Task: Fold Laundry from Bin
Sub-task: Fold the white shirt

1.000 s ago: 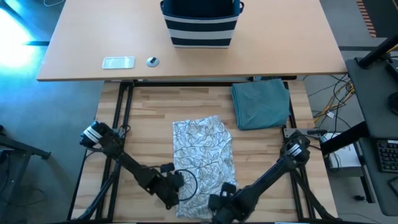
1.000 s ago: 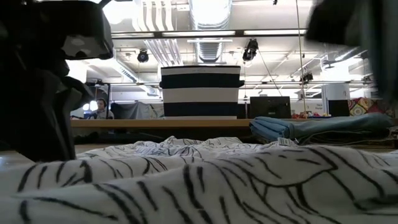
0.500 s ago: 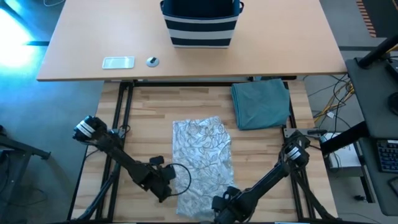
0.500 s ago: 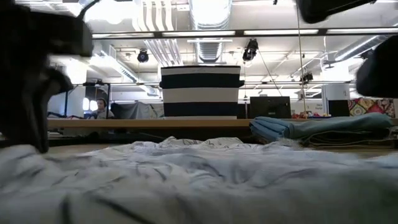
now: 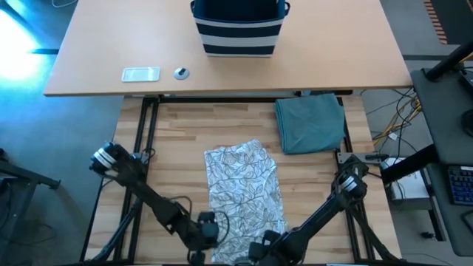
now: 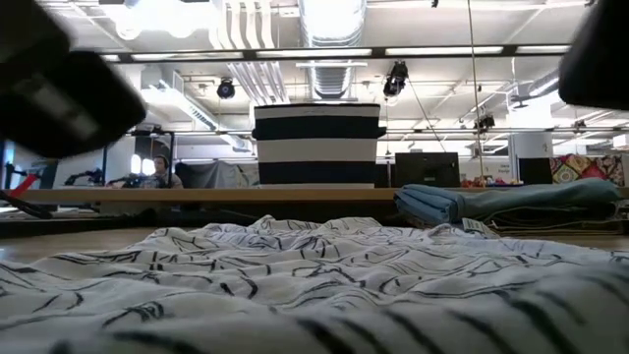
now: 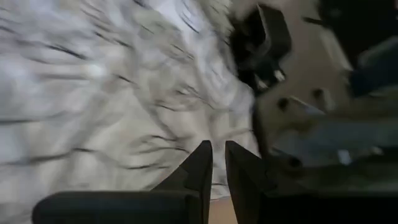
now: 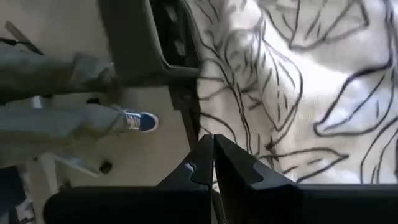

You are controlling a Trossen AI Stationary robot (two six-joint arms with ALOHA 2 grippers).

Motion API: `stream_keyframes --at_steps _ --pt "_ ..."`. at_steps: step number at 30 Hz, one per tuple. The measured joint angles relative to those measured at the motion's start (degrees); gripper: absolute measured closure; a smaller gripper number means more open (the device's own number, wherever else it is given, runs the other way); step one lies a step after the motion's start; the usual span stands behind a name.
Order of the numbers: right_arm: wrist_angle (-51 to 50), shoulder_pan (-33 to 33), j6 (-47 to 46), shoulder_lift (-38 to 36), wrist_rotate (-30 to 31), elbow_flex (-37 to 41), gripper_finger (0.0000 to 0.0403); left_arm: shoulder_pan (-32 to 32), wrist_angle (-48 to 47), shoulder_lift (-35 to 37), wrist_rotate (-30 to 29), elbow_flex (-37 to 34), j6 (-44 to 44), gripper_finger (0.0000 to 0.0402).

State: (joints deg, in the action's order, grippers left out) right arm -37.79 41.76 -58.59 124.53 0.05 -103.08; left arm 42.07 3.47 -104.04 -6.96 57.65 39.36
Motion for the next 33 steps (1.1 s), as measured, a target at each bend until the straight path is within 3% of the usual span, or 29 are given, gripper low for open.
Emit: stream_keyframes --at_steps 7,12,17,25,29,33 --pt "-1.12 -0.01 -3.8 1.53 -4.57 2.73 0.0394 1.15 6.87 -9.51 10.32 0.22 5.5 0.0372" --pt "-2.34 1.26 -4.92 1.42 -5.68 2.85 0.0394 3.71 6.76 -7.53 9.15 -2.3 10.67 0.0373" --pt "-3.43 1.18 -2.88 -0.14 -2.99 2.38 0.0394 4.1 4.45 -3.13 7.9 -3.22 9.56 0.0374" --pt "-7.57 2.98 12.17 -3.67 3.03 -1.58 0.038 5.47 1.0 1.61 5.84 -0.75 -4.89 0.0342" --pt "-11.65 5.15 15.75 -3.67 2.83 -1.85 0.0336 7.44 -0.31 0.92 2.28 0.8 -18.1 0.0304" --pt "-14.91 6.78 19.09 -3.38 4.6 -1.66 0.0267 7.78 -0.27 -0.89 -4.47 2.15 -23.88 0.0254"
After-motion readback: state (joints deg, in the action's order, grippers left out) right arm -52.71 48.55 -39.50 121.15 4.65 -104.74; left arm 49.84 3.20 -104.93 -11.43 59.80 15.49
